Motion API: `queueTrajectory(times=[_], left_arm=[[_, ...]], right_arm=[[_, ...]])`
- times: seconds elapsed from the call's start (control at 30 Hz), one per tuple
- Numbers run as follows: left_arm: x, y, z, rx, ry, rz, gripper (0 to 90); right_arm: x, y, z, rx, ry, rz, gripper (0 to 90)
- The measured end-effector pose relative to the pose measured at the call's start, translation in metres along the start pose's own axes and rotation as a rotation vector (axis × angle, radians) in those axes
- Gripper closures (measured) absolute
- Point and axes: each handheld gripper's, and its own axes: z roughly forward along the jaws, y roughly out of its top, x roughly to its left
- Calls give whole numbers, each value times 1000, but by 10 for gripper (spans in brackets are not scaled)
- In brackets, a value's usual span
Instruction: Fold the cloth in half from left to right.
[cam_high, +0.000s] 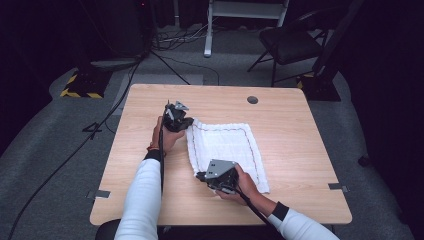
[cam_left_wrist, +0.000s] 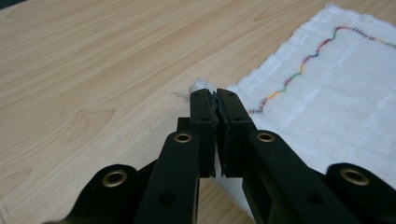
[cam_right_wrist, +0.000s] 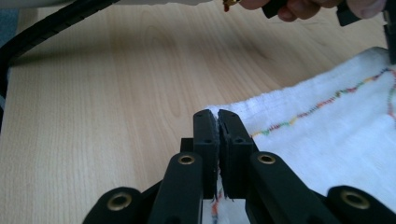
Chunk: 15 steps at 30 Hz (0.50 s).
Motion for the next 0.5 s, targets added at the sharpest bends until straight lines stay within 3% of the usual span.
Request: queueTrajectory(times=[0.2, 0.5], left_arm=[[-15, 14, 4, -18, 0, 23, 861], [-32, 28, 12, -24, -25, 60, 861]], right_arm=[[-6, -15, -22, -20, -37, 37, 865], [-10, -26, -50, -39, -79, 45, 865]])
